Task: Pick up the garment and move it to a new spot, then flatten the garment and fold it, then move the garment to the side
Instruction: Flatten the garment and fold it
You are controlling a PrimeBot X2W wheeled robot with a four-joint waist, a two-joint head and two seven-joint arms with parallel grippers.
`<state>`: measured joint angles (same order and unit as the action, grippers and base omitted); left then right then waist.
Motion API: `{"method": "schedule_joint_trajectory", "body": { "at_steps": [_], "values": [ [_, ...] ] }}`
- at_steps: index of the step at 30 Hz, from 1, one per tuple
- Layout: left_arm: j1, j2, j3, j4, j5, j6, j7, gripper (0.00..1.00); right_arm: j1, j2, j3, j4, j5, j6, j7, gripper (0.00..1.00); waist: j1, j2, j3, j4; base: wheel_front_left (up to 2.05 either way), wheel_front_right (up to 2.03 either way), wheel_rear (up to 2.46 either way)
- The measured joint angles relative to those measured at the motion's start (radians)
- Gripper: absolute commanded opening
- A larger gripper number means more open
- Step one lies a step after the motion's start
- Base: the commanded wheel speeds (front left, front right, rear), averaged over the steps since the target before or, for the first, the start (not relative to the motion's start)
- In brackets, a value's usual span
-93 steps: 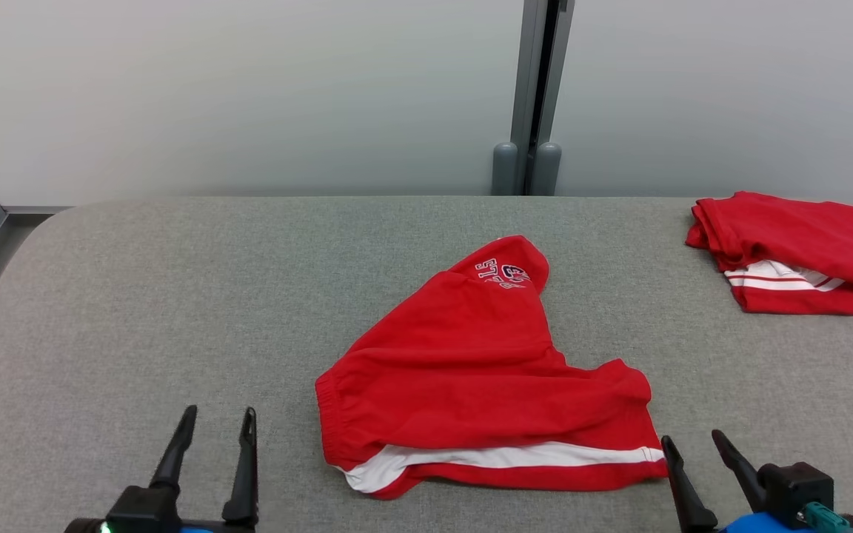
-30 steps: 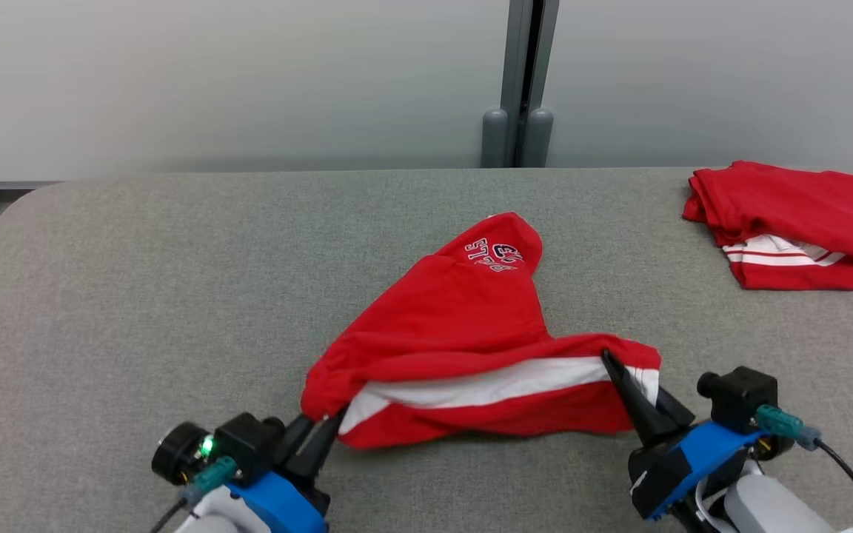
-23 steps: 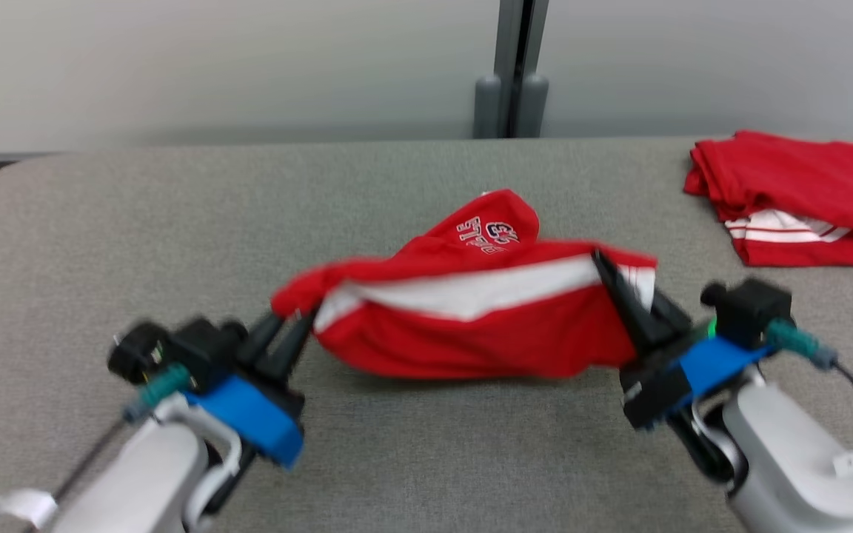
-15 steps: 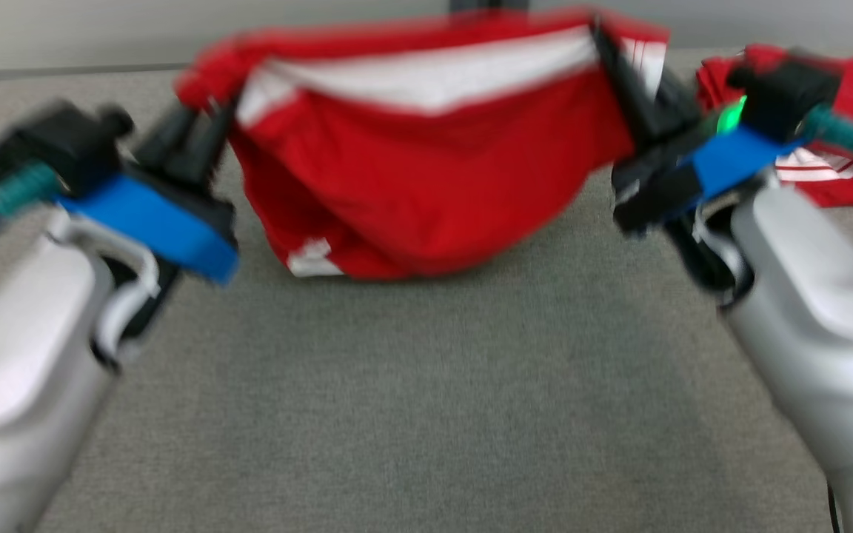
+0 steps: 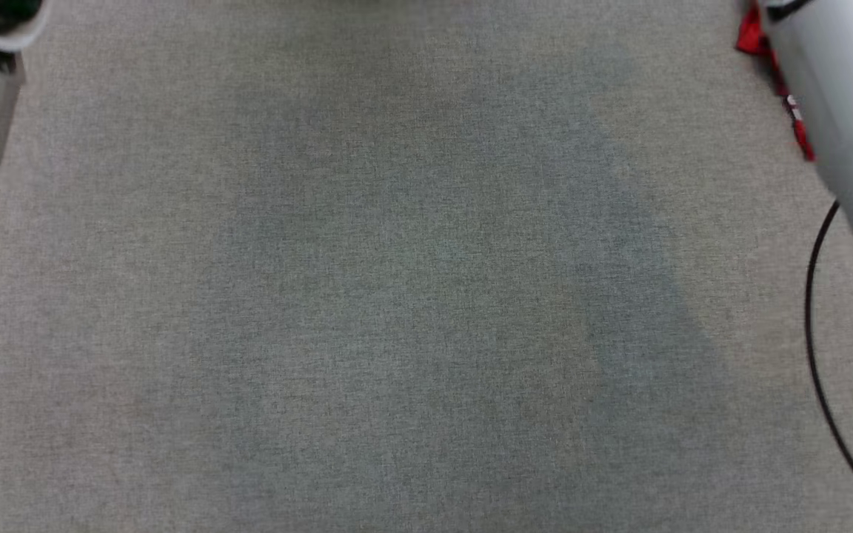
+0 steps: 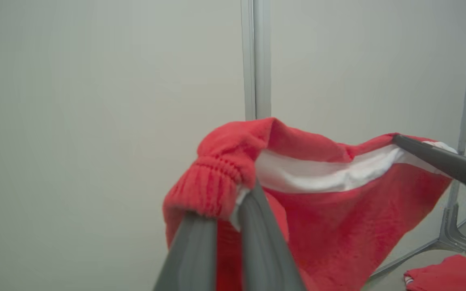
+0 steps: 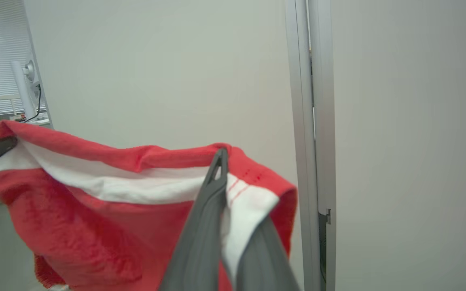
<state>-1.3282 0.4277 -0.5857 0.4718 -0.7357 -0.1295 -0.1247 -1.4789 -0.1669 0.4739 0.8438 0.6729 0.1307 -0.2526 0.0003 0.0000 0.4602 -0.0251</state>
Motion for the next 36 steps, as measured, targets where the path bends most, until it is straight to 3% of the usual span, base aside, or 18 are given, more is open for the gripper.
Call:
{"method": "schedule_joint_trajectory", "body": {
  "at_steps": [7, 13, 20, 27, 36],
  "values": [
    [-0.074, -0.014, -0.085, 0.057, -0.044, 0.0, -0.061, 0.0, -0.074, -0.015, 0.025, -0.021, 0.007, 0.0, -0.009, 0.0, -0.0003, 0.0, 0.009, 0.0, 0.0, 0.0, 0.0],
    [-0.013, 0.0, -0.153, 0.072, -0.066, 0.0, -0.11, 0.0, 0.026, -0.055, 0.105, -0.075, 0.009, 0.0, -0.01, 0.0, -0.0002, 0.0, 0.039, 0.015, 0.0, 0.0, 0.0],
    [0.251, -0.008, -0.189, 0.044, -0.058, 0.0, -0.136, 0.0, 0.272, -0.14, 0.205, -0.198, 0.033, 0.0, -0.01, 0.0, -0.0004, 0.0, 0.028, 0.045, 0.0, 0.0, 0.0],
    [0.575, -0.043, -0.123, -0.069, 0.019, 0.0, -0.137, 0.0, 0.572, -0.241, 0.258, -0.355, 0.05, 0.0, -0.01, 0.0, -0.0005, 0.0, -0.062, 0.073, 0.0, 0.0, 0.0],
    [0.945, -0.002, -0.11, -0.162, 0.076, 0.024, -0.137, 0.0, 0.918, -0.345, 0.293, -0.519, 0.109, 0.0, -0.01, 0.0, -0.0006, 0.0, -0.185, 0.054, 0.0, 0.0, 0.0]
  ]
}}
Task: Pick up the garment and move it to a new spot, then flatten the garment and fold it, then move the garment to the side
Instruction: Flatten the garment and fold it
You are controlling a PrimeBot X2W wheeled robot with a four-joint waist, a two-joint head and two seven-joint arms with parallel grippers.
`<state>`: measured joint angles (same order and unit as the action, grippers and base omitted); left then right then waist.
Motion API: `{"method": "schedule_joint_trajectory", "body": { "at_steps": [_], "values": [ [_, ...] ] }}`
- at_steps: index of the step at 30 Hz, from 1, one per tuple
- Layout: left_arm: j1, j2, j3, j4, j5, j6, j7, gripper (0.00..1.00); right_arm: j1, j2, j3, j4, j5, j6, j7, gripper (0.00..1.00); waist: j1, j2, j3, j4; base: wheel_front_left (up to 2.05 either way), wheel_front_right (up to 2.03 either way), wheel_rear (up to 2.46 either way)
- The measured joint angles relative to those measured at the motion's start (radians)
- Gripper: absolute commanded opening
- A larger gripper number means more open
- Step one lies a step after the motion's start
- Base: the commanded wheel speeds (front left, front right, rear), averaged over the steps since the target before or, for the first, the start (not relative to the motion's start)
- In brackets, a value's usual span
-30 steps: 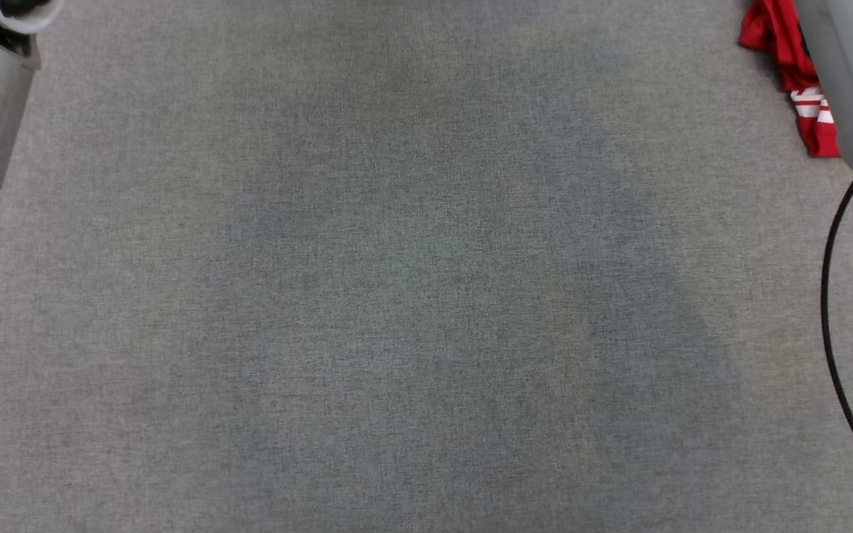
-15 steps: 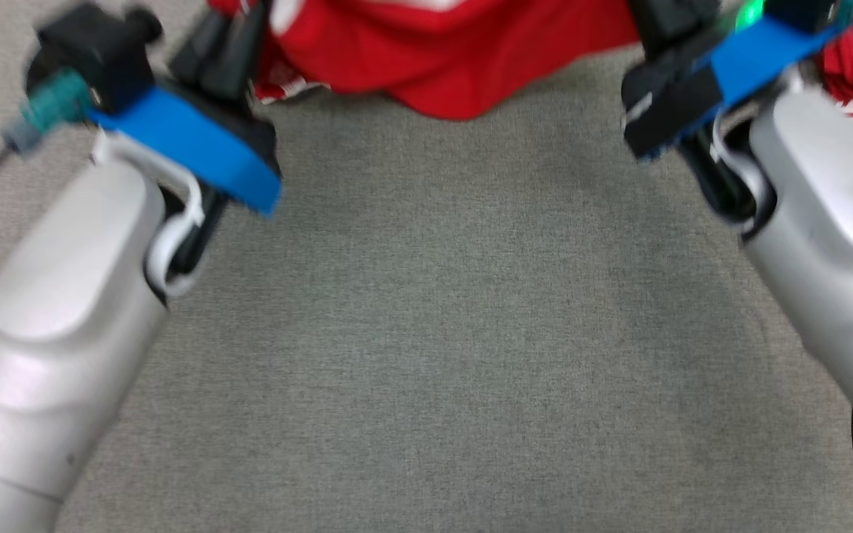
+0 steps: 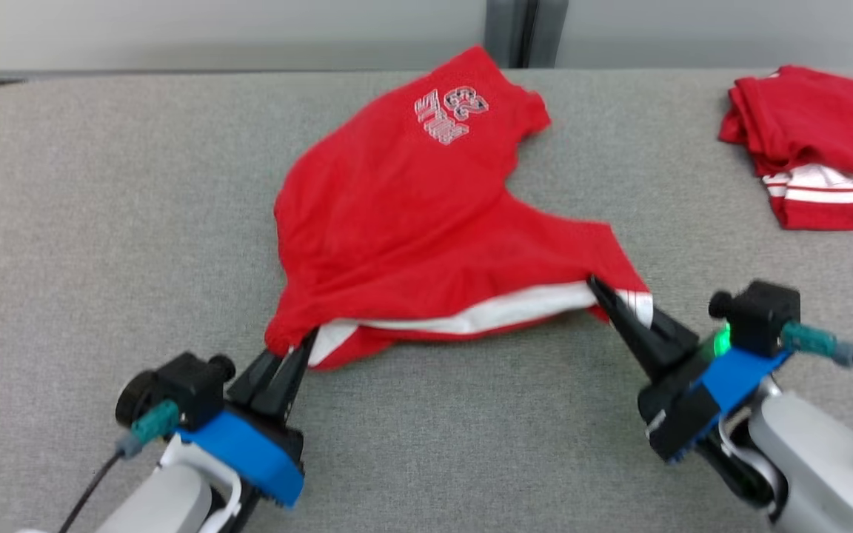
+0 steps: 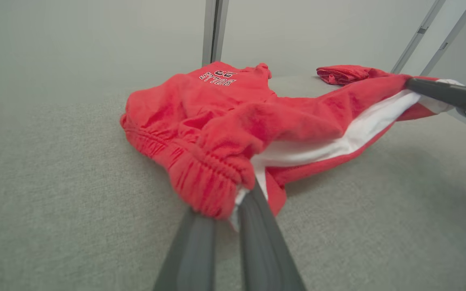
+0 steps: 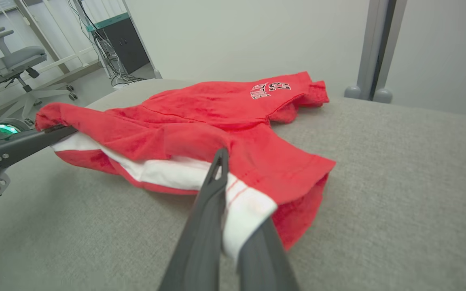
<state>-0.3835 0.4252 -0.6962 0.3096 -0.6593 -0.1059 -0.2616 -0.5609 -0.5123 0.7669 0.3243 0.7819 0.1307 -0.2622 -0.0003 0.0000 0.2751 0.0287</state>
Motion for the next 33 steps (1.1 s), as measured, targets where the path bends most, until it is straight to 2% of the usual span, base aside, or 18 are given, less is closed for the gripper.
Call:
{"method": "schedule_joint_trajectory", "body": {
  "at_steps": [9, 18, 24, 33],
  "values": [
    [0.182, 0.049, -0.045, -0.115, 0.0, 0.036, 0.023, 0.0, 0.255, -0.083, -0.027, -0.135, 0.049, 0.0, 0.0, 0.0, 0.0, 0.0, -0.09, 0.002, 0.0, 0.0, 0.0],
    [0.249, 0.075, -0.066, -0.227, -0.003, 0.071, 0.058, 0.0, 0.396, -0.113, -0.091, -0.22, 0.053, 0.0, 0.0, 0.0, 0.0, 0.0, -0.122, 0.016, 0.0, 0.0, 0.0],
    [0.247, 0.065, -0.083, -0.245, 0.001, 0.07, 0.063, 0.0, 0.376, -0.127, -0.112, -0.213, 0.051, 0.0, 0.0, 0.0, 0.0001, 0.0, -0.116, 0.033, 0.0, 0.0, 0.0],
    [0.149, 0.007, -0.09, -0.212, 0.016, 0.043, 0.048, 0.0, 0.135, -0.155, -0.082, -0.141, 0.058, 0.0, 0.049, 0.0, 0.0003, 0.0, -0.073, 0.085, 0.0, 0.0, 0.0]
  ]
}}
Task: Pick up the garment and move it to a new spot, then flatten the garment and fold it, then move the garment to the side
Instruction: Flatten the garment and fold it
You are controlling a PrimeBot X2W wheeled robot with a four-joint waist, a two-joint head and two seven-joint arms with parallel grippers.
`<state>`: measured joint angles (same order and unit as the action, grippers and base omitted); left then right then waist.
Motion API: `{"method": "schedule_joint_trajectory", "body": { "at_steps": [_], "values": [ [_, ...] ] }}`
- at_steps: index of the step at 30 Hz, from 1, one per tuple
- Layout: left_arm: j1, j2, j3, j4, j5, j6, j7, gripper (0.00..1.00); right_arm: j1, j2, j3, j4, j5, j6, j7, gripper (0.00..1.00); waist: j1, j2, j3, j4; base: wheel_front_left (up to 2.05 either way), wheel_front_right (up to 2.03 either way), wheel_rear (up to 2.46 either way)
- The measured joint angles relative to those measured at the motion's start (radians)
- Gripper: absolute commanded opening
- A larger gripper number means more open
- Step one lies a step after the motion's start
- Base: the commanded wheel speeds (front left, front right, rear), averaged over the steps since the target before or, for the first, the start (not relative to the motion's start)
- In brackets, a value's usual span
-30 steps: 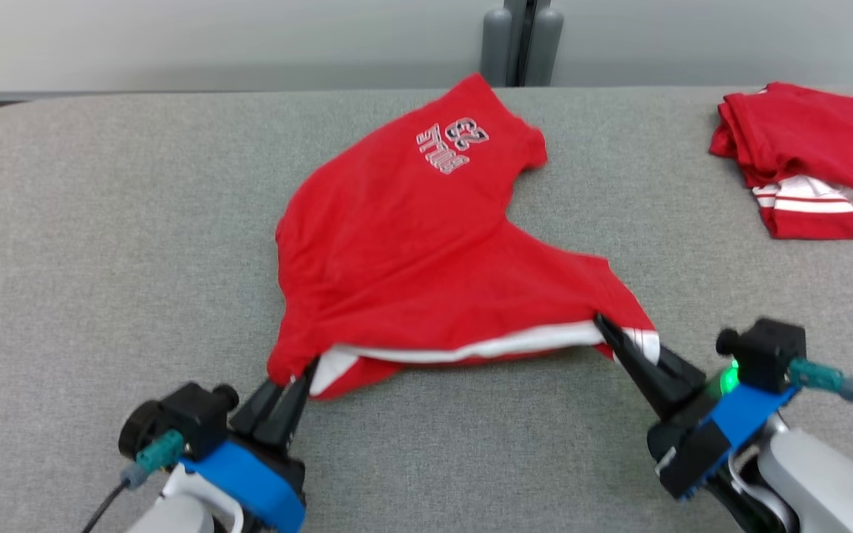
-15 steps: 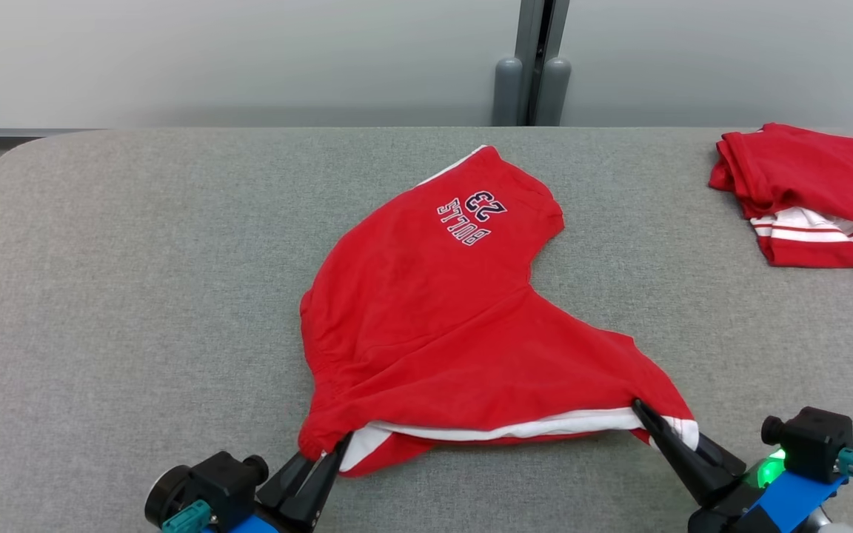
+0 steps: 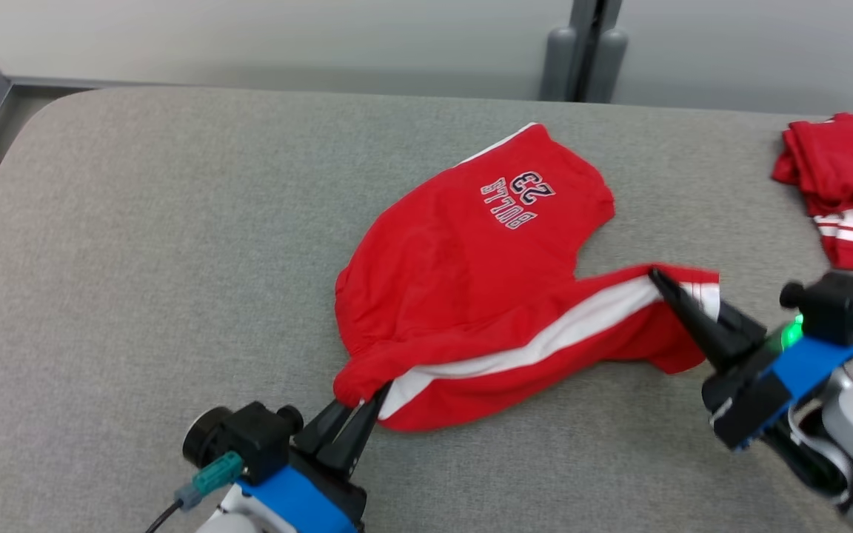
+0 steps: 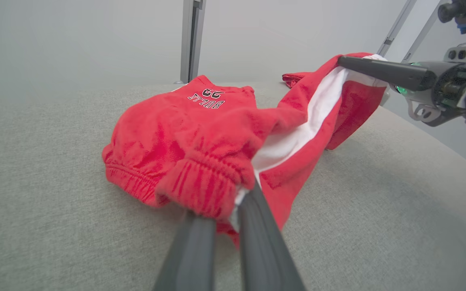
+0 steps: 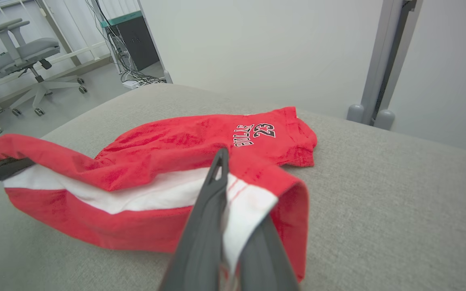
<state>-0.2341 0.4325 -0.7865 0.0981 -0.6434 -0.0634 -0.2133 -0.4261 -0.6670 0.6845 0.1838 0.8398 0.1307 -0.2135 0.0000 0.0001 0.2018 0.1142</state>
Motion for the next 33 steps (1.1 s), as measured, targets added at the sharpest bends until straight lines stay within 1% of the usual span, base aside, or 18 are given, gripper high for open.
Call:
{"method": "schedule_joint_trajectory", "body": {
  "at_steps": [5, 8, 11, 16, 22, 27, 33],
  "values": [
    [-0.082, -0.043, 0.007, 0.056, -0.007, -0.026, -0.014, 0.0, -0.192, 0.0, 0.063, 0.076, 0.02, 0.0, 0.048, 0.0, 0.0001, 0.0, 0.047, 0.039, 0.0, 0.0, 0.0],
    [-0.138, -0.074, 0.021, 0.096, -0.016, -0.036, -0.026, 0.0, -0.313, 0.004, 0.107, 0.147, 0.037, 0.0, 0.078, 0.0, 0.0001, 0.0, 0.083, 0.062, 0.0, 0.0, 0.0],
    [-0.188, -0.097, 0.039, 0.139, -0.025, -0.046, -0.036, 0.0, -0.428, 0.021, 0.165, 0.214, 0.051, 0.0, 0.102, 0.0, 0.0002, 0.0, 0.122, 0.086, 0.0, 0.0, 0.0],
    [-0.251, -0.136, 0.068, 0.199, -0.043, -0.057, -0.045, 0.0, -0.594, 0.055, 0.234, 0.338, 0.084, 0.0, 0.118, 0.0, 0.0002, 0.0, 0.18, 0.124, 0.0, 0.0, 0.0],
    [-0.327, -0.182, 0.093, 0.254, -0.045, -0.061, -0.048, 0.0, -0.724, 0.096, 0.323, 0.484, 0.108, 0.0, 0.13, 0.0, 0.0002, 0.0, 0.236, 0.16, 0.0, 0.0, 0.0],
    [-0.378, -0.221, 0.105, 0.28, -0.043, -0.063, -0.048, 0.0, -0.803, 0.126, 0.384, 0.598, 0.105, 0.0, 0.114, 0.0, 0.0002, 0.0, 0.277, 0.175, 0.0, 0.0, 0.0],
    [-0.423, -0.243, 0.111, 0.31, -0.052, -0.066, -0.048, 0.0, -0.872, 0.155, 0.441, 0.7, 0.1, 0.0, 0.084, 0.0, 0.0001, 0.0, 0.314, 0.184, 0.0, 0.0, 0.0]
  ]
}}
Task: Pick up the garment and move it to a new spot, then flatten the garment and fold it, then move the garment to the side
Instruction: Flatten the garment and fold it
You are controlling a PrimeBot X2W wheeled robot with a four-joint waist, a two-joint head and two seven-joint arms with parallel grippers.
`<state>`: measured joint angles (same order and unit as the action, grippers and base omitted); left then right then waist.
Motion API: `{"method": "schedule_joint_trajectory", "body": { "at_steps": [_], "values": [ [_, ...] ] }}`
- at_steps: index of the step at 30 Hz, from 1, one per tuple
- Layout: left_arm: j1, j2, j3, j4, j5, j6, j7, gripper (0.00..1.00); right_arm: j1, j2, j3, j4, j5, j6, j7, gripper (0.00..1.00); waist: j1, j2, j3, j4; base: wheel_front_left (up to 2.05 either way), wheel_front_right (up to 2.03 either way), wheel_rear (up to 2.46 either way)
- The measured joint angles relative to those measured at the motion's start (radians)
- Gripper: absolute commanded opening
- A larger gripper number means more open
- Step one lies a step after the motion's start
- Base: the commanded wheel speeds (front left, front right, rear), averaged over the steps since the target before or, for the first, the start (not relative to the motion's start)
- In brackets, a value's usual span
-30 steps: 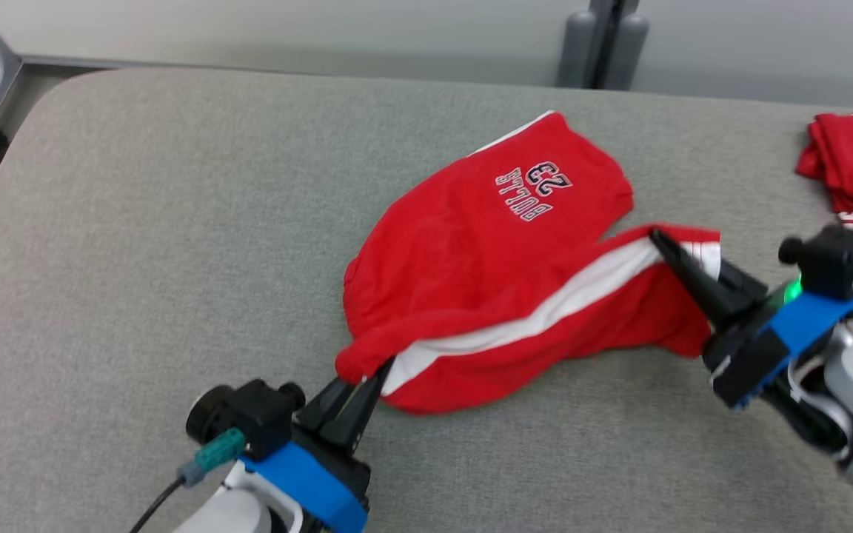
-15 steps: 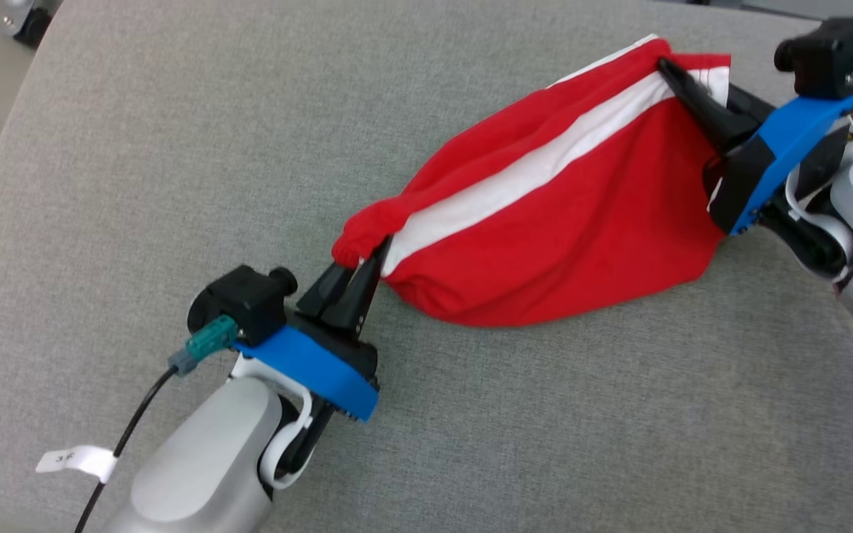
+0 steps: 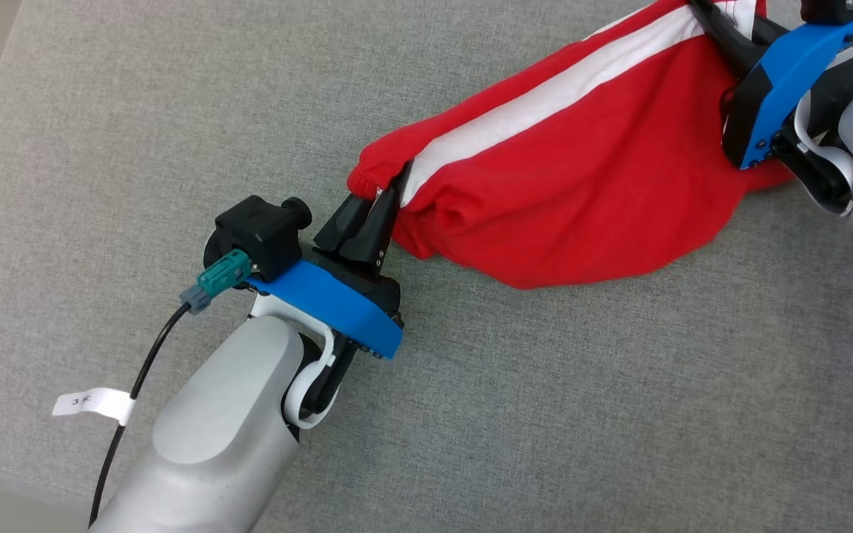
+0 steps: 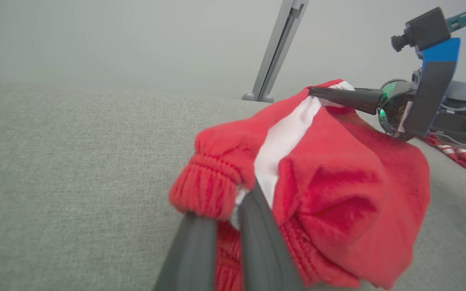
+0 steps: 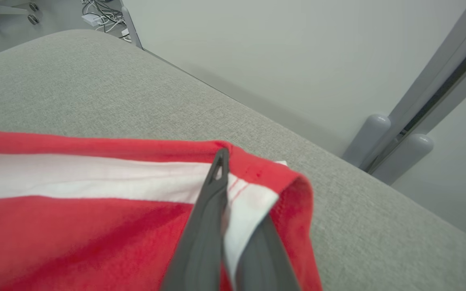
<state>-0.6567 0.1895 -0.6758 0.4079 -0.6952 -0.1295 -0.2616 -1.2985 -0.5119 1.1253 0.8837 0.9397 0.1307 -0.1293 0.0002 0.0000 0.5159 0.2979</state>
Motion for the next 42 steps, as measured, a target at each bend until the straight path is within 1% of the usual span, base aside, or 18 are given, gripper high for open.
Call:
{"method": "schedule_joint_trajectory", "body": {
  "at_steps": [2, 3, 4, 5, 6, 7, 10, 14, 18, 24, 28, 34, 40, 42],
  "values": [
    [-0.004, -0.003, 0.002, 0.011, 0.0, 0.0, 0.0, 0.0, -0.012, 0.01, 0.013, 0.024, 0.002, 0.0, -0.009, 0.0, 0.0, 0.0, 0.007, 0.001, 0.0, 0.0, 0.0],
    [-0.005, -0.005, 0.002, 0.015, 0.001, 0.0, 0.0, 0.0, -0.018, 0.016, 0.02, 0.04, 0.002, 0.0, -0.013, 0.27, 0.0, 0.0, 0.01, 0.001, 0.0, 0.0, 0.0],
    [-0.006, -0.006, 0.001, 0.018, 0.001, 0.0, 0.0, 0.0, -0.023, 0.019, 0.025, 0.053, 0.003, 0.0, -0.018, 0.43, 0.0, 0.0, 0.012, 0.001, 0.0, 0.0, 0.0],
    [-0.009, -0.007, 0.0, 0.024, 0.001, 0.0, 0.0, 0.01, -0.028, 0.024, 0.03, 0.064, 0.007, 0.0, -0.022, 1.0, 0.0, 0.0, 0.014, 0.001, 0.0, 0.0, 0.0],
    [-0.013, -0.008, -0.001, 0.03, 0.003, 0.0, 0.0, 0.61, -0.032, 0.029, 0.034, 0.072, 0.012, 0.0, -0.028, 1.0, 0.0, 0.0, 0.016, 0.002, 0.0, 0.0, 0.0],
    [-0.016, -0.01, 0.001, 0.035, 0.006, 0.0, 0.0, 1.0, -0.034, 0.033, 0.04, 0.08, 0.014, 0.0, -0.035, 1.0, 0.0, 0.0, 0.016, 0.002, 0.0, 0.0, 0.0],
    [-0.021, -0.017, 0.007, 0.049, 0.026, 0.0, 0.0, 1.0, -0.033, 0.04, 0.055, 0.095, 0.031, 0.0, -0.055, 1.0, 0.0, 0.0, 0.01, 0.001, 0.0, 0.0, 0.0],
    [-0.007, -0.016, 0.016, 0.049, 0.048, 0.0, 0.0, 1.0, -0.026, 0.034, 0.076, 0.094, 0.052, 0.0, -0.076, 1.0, -0.0002, 0.0, -0.016, -0.001, 0.0, 0.0, 0.0],
    [0.063, -0.003, 0.039, 0.033, 0.09, 0.0, 0.0, 1.0, 0.011, 0.002, 0.097, 0.097, 0.079, 0.0, -0.095, 1.0, -0.0002, 0.0, -0.059, -0.006, 0.0, 0.0, 0.0],
    [0.163, 0.015, 0.09, 0.002, 0.154, 0.0, 0.0, 1.0, 0.071, -0.027, 0.109, 0.108, 0.114, 0.0, -0.11, 1.0, -0.0004, 0.0, -0.112, -0.008, 0.0, 0.0, 0.0],
    [0.222, 0.017, 0.102, -0.016, 0.179, 0.0, 0.0, 1.0, 0.112, -0.029, 0.116, 0.119, 0.143, 0.0, -0.111, 1.0, -0.0004, 0.0, -0.136, -0.01, 0.0, 0.0, 0.0],
    [0.268, 0.017, 0.091, -0.04, 0.186, 0.0, 0.0, 1.0, 0.14, -0.026, 0.128, 0.137, 0.163, 0.0, -0.109, 1.0, -0.0004, 0.0, -0.153, -0.002, 0.0, 0.0, 0.0],
    [0.309, 0.02, 0.154, -0.072, 0.212, 0.002, 0.0, 1.0, 0.146, -0.029, 0.137, 0.167, 0.169, 0.0, -0.086, 1.0, -0.0003, 0.0, -0.158, 0.027, 0.0, 0.0, 0.0],
    [0.334, 0.012, 0.208, -0.111, 0.23, 0.019, 0.0, 1.0, 0.148, -0.031, 0.141, 0.185, 0.167, 0.0, -0.067, 1.0, -0.0003, 0.0, -0.158, 0.042, 0.0, 0.0, 0.0]
  ]
}}
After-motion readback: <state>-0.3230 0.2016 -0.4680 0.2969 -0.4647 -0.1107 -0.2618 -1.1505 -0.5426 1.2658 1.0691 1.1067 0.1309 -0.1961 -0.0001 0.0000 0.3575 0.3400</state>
